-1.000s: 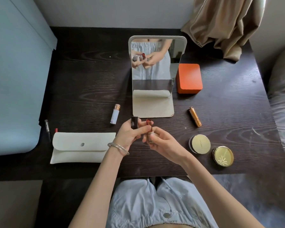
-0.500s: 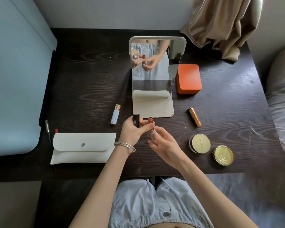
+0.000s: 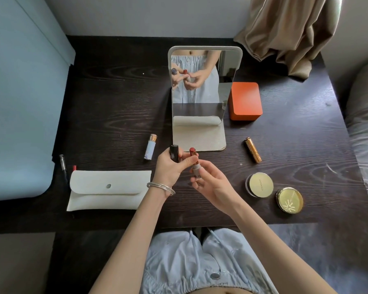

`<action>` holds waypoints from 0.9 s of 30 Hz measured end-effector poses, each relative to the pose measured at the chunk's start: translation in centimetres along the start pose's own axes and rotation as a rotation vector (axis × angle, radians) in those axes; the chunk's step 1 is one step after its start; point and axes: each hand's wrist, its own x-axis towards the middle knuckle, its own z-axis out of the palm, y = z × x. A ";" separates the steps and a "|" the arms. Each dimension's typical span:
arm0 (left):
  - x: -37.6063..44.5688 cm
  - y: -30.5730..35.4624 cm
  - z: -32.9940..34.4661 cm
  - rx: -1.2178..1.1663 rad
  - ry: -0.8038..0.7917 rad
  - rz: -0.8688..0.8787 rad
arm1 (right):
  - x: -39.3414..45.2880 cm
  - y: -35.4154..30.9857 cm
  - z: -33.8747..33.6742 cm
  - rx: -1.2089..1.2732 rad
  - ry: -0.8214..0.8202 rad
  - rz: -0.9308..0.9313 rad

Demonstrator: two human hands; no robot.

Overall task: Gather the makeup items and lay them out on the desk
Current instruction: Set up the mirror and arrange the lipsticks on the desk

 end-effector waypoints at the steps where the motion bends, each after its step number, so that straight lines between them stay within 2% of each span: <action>1: 0.0 0.0 0.0 0.003 0.007 0.003 | 0.0 -0.1 0.0 -0.015 -0.006 0.001; 7: -0.1 -0.2 -0.2 0.076 0.113 0.028 | 0.5 -0.2 0.5 -0.229 0.036 -0.029; 14: 0.5 -0.4 -0.9 0.107 0.117 0.006 | 1.4 0.0 0.5 -0.396 0.046 -0.050; 16: 0.7 -0.5 -1.3 0.156 0.083 0.007 | 1.8 -0.1 0.5 -0.483 0.082 -0.085; 18: 1.3 -0.7 -2.1 0.189 0.121 0.017 | 2.5 -0.3 0.4 -0.540 0.138 -0.128; 20: 2.4 -1.2 -3.3 0.340 0.301 0.063 | 3.4 -0.6 0.6 -0.574 0.223 -0.164; 22: 3.9 -2.1 -4.5 0.645 0.476 0.065 | 4.5 -1.0 0.8 -0.614 0.303 -0.187; 24: 5.7 -3.0 -5.5 0.799 0.515 -0.061 | 5.7 -1.5 1.2 -0.688 0.322 -0.188; 27: 7.8 -3.7 -5.9 0.884 0.456 -0.200 | 7.7 -1.8 1.9 -0.815 0.358 -0.167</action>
